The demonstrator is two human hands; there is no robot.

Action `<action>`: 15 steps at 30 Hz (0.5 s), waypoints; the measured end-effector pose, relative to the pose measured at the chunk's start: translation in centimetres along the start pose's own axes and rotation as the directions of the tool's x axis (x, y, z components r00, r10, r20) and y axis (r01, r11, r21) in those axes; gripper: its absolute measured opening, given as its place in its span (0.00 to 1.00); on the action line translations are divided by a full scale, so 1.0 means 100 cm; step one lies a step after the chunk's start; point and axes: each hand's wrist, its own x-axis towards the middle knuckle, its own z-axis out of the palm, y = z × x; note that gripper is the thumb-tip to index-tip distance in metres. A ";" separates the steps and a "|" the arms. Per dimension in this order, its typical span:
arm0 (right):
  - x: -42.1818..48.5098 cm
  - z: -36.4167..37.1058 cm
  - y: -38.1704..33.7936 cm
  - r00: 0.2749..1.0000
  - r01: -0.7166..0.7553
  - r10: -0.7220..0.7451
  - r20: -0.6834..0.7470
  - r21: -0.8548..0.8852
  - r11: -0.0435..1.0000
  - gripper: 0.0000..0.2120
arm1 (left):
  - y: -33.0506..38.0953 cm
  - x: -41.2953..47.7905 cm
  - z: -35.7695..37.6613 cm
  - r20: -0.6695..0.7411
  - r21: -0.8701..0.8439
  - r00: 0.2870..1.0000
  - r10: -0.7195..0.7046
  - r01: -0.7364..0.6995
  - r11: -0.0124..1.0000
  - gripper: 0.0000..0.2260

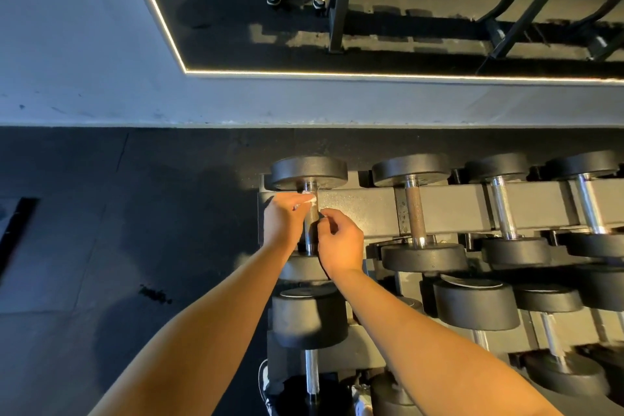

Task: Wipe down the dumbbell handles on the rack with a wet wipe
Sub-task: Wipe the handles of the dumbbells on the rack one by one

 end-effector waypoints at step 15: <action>-0.007 -0.016 -0.006 0.992 -0.089 0.079 0.097 0.106 0.990 0.14 | -0.011 -0.042 -0.012 0.246 0.351 0.945 -0.217 0.122 0.928 0.10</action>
